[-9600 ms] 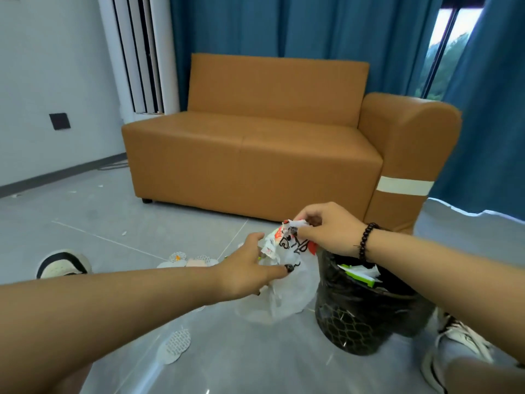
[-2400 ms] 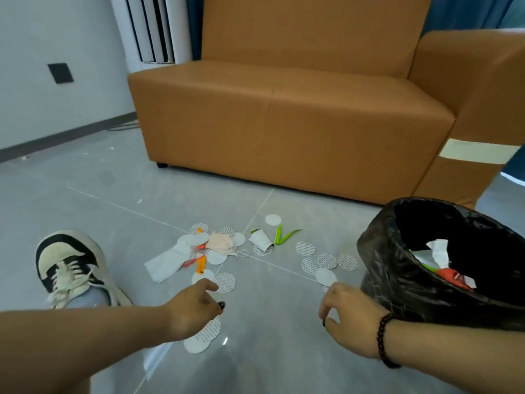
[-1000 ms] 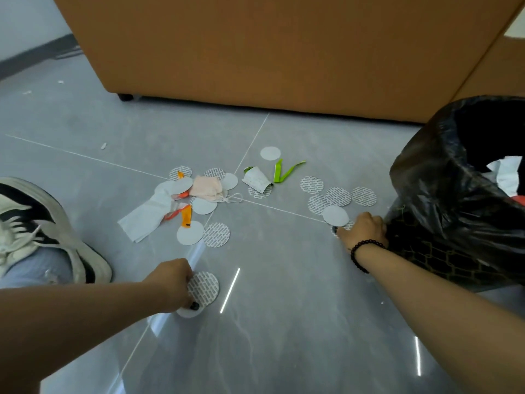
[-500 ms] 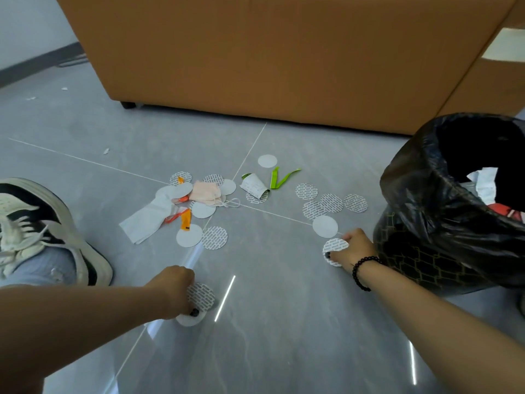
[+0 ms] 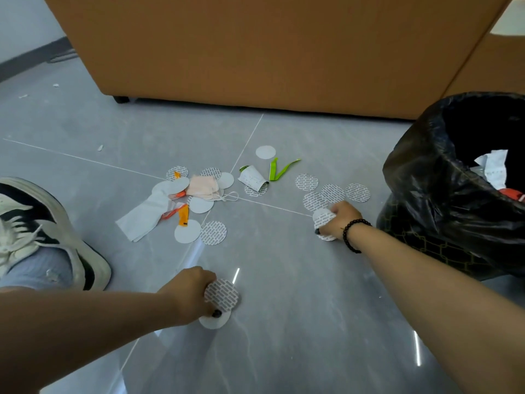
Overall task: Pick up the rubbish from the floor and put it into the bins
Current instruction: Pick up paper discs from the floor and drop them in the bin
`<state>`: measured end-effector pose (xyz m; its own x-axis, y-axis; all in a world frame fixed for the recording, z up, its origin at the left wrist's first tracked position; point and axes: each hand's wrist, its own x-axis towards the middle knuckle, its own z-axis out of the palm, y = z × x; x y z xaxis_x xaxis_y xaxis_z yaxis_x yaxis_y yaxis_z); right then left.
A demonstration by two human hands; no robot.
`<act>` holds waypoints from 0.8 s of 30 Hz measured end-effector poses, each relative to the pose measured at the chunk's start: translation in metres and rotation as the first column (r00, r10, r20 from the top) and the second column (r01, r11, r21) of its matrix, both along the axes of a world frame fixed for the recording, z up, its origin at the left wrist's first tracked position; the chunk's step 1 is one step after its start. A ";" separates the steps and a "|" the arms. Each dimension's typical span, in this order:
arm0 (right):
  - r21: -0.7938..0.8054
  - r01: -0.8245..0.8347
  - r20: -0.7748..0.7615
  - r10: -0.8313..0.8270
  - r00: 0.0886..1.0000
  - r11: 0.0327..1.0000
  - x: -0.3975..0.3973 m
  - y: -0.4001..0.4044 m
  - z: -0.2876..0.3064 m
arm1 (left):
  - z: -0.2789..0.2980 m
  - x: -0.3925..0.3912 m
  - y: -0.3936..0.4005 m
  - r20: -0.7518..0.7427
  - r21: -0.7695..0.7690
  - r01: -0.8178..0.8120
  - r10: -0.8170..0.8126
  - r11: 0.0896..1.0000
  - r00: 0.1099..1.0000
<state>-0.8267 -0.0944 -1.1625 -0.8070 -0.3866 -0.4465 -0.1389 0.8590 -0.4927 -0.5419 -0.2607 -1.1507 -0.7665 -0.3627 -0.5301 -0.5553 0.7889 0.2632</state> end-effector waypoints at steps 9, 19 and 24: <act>0.248 -0.128 -0.085 0.153 0.985 0.960 0.038 0.008 0.000 | 0.029 -0.012 0.029 -0.116 0.145 0.018 -0.001 0.989 0.993; 0.209 -0.399 -0.269 0.444 0.855 0.893 0.102 0.058 0.069 | 0.112 -0.022 0.076 -0.325 0.267 0.012 0.078 0.964 0.942; 0.363 -0.549 -0.410 0.658 0.632 0.753 0.119 0.099 0.168 | 0.161 -0.027 0.113 -0.397 0.368 0.024 0.133 0.930 0.908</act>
